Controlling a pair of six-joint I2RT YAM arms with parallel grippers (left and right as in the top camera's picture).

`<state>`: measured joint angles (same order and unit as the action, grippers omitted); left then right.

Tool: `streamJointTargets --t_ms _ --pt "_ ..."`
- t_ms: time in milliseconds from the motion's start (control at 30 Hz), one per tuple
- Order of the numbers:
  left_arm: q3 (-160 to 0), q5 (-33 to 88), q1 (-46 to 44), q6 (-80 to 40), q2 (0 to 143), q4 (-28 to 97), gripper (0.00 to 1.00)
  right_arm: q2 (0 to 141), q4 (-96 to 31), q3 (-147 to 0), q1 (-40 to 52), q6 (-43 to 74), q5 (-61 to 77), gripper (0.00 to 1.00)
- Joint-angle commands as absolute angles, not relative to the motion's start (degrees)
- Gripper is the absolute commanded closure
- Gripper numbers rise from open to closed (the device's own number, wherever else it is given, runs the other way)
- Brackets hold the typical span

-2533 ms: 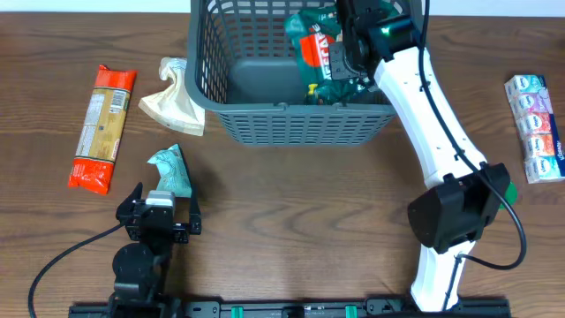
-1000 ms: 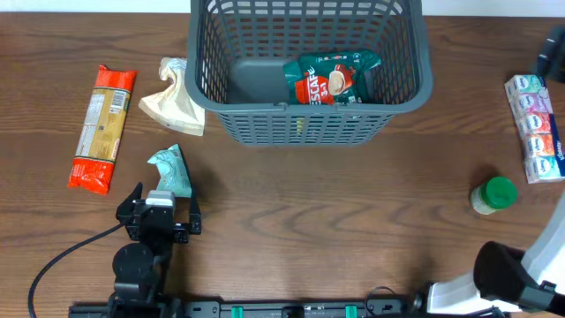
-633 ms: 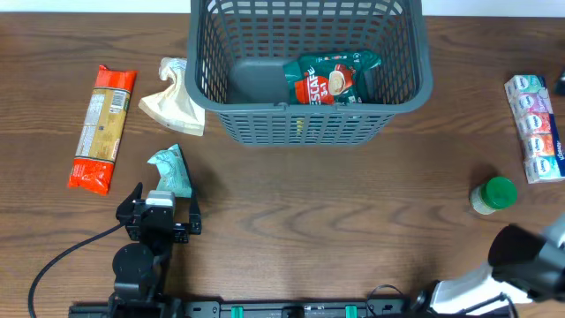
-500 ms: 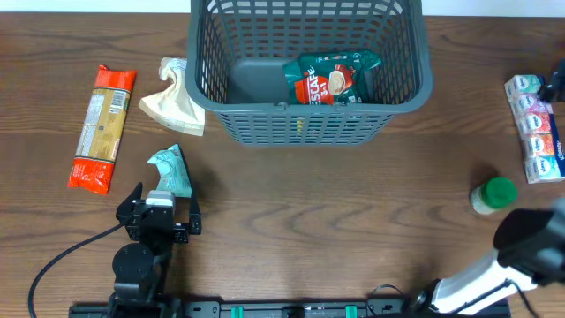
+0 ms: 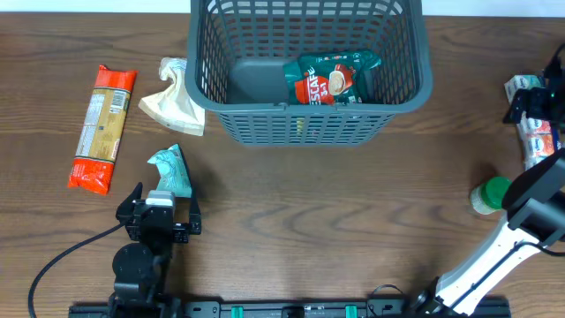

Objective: Pack container
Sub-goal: 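Move the right gripper to the tissue multi-pack and grasp it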

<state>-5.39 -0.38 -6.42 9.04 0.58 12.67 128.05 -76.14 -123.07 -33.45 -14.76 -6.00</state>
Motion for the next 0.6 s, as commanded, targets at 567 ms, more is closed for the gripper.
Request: streamJointTargets --t_ms 567 --pt "-4.0 -0.6 -6.1 9.4 0.2 13.2 0.01 131.0 -73.1 -122.9 -47.0 -18.2 2.7 0.01"
